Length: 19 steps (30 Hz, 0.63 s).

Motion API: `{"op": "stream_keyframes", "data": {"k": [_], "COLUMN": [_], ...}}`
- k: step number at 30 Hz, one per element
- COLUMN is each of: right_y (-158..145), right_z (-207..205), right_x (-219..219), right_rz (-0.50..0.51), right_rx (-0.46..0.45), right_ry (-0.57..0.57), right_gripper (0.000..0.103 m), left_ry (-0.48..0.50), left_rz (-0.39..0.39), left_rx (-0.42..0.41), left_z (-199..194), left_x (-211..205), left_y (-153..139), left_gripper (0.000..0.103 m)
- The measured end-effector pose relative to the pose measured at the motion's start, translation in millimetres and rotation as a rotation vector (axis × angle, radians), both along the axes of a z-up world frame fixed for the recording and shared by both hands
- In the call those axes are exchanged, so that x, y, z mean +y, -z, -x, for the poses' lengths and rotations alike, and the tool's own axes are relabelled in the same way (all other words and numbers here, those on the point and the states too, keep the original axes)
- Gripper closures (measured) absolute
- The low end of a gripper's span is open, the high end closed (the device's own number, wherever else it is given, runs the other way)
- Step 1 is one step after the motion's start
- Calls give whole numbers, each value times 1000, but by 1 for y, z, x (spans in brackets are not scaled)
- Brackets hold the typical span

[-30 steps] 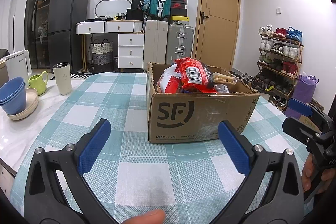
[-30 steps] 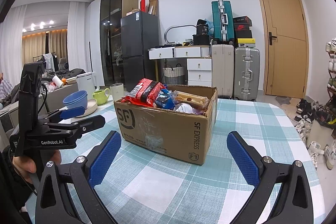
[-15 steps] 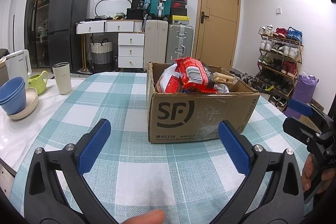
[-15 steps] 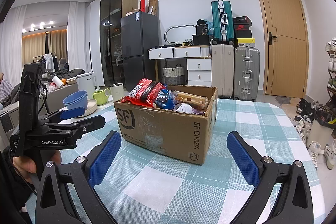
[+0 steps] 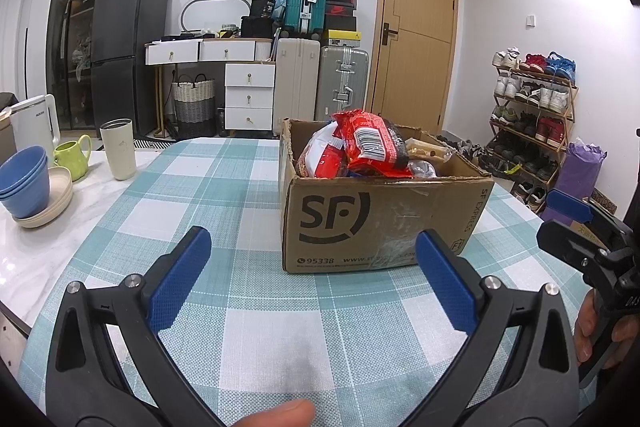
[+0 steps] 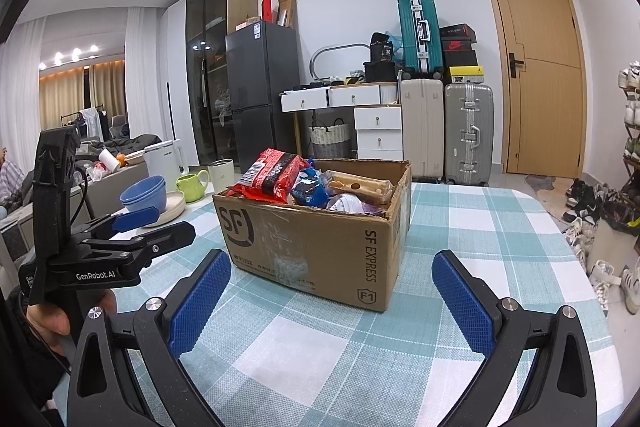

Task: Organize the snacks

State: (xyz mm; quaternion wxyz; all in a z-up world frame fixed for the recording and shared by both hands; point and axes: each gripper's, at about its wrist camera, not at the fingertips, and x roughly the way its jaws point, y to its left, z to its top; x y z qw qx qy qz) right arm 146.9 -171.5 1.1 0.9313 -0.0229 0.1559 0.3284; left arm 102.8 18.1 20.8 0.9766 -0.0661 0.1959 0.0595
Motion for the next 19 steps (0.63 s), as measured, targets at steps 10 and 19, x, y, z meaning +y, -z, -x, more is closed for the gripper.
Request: {"op": "stream_keyframes", "data": {"k": [10,19], "right_y": [-1,-2], "right_z": [3,3], "right_x": [1,1], "right_rz": [3,6], "right_rx": [-9,-13], "right_ry": [-9,-10], "right_gripper": [1,1], "left_ry": [-1,1], "left_rz": [1,2], "left_rx": [1,-1], "left_z": [0,0], "left_x": [0,0], "left_y": [0,0], "left_gripper": [1,1]}}
